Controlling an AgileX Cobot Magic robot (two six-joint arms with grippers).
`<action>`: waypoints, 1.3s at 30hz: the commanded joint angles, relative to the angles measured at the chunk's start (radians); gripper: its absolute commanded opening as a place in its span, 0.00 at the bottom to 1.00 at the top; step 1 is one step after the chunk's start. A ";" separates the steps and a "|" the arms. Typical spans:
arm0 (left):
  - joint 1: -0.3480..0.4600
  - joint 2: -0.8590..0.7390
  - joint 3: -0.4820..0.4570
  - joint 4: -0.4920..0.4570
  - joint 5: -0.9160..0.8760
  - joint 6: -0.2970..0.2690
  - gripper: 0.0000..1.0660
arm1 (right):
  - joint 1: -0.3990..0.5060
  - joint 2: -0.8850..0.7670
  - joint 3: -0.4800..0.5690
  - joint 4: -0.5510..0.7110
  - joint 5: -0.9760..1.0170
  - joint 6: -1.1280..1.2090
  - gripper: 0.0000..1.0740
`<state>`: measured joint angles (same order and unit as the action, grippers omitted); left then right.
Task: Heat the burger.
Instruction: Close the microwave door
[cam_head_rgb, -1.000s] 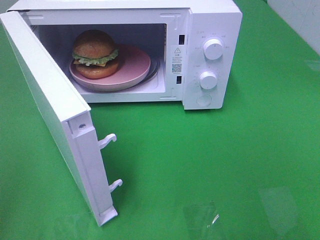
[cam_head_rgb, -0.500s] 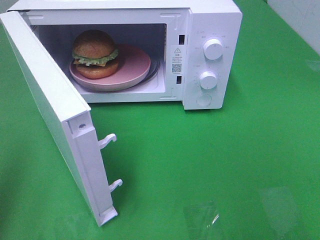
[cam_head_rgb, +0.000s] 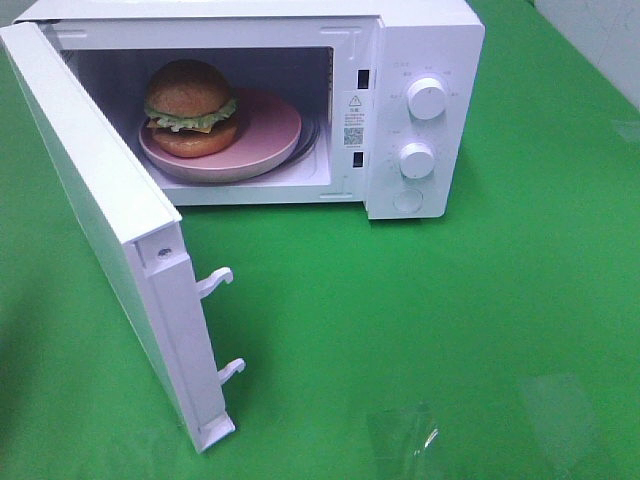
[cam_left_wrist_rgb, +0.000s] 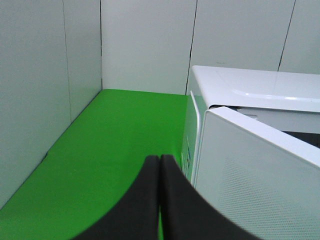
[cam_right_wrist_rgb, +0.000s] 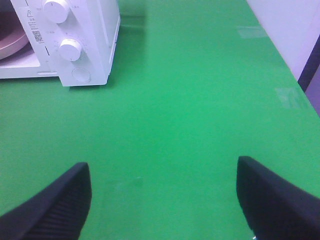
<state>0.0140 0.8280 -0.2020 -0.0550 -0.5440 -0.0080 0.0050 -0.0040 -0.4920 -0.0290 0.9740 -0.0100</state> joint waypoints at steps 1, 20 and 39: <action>0.000 0.064 0.002 0.006 -0.068 -0.007 0.00 | -0.005 -0.027 0.001 0.002 -0.013 0.004 0.71; 0.000 0.421 -0.066 0.255 -0.211 -0.166 0.00 | -0.005 -0.027 0.001 0.002 -0.013 0.004 0.71; -0.095 0.641 -0.161 0.370 -0.301 -0.220 0.00 | -0.005 -0.027 0.001 0.002 -0.013 0.004 0.71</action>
<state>-0.0460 1.4560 -0.3390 0.3200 -0.8330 -0.2340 0.0050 -0.0040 -0.4920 -0.0290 0.9740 -0.0100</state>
